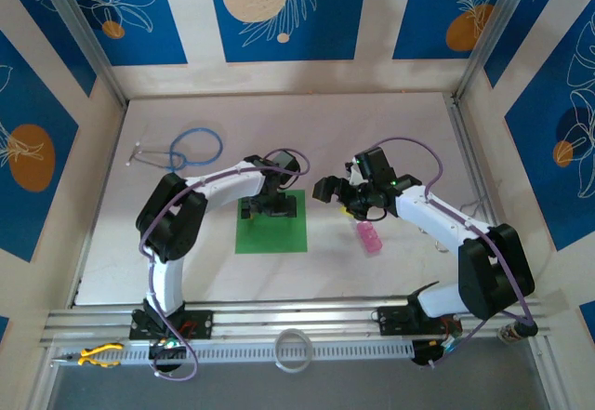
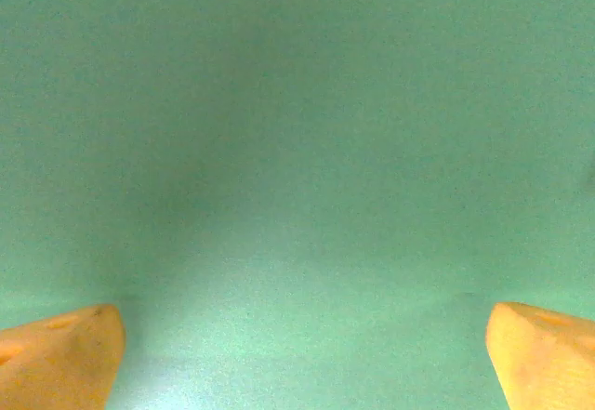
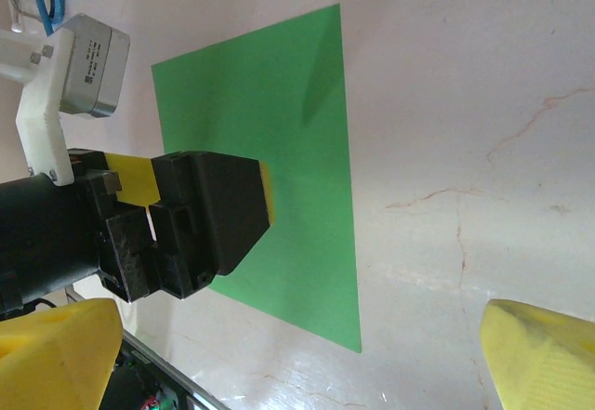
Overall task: Fold a paper plane with a square sheet of paper (pick it up from the middle)
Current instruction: First fold the square sheet of paper in half at the center of the table.
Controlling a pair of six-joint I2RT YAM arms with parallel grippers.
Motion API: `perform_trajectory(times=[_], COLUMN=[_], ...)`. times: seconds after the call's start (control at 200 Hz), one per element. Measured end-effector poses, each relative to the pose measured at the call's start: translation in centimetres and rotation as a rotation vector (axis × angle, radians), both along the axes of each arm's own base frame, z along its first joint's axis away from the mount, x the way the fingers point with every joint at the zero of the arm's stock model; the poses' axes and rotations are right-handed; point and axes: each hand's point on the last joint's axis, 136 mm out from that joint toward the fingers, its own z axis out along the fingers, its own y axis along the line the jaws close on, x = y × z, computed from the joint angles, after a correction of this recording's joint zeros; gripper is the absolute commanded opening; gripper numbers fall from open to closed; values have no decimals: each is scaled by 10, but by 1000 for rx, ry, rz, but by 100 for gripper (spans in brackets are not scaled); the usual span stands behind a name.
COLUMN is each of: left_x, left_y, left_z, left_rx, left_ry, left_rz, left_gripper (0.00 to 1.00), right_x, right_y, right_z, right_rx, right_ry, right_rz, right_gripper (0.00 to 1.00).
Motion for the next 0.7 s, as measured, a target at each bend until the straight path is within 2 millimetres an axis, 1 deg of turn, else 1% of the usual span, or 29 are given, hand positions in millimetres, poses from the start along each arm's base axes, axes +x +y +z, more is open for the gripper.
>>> perform_trajectory(times=[0.32, 0.42, 0.5, 0.695], left_x=[0, -3, -6, -5], left_y=[-3, 0, 2, 2], left_z=[0, -5, -12, -13], left_rx=[-16, -8, 1, -5], left_ry=[1, 12, 25, 20], left_rz=[12, 12, 16, 21], left_gripper=[100, 99, 98, 97], right_x=[0, 0, 0, 0], right_y=[0, 0, 0, 0], right_z=[0, -2, -4, -6], right_rx=[0, -3, -7, -10], right_ry=[1, 5, 10, 15], right_rz=[0, 0, -1, -2], right_gripper=[99, 99, 99, 99])
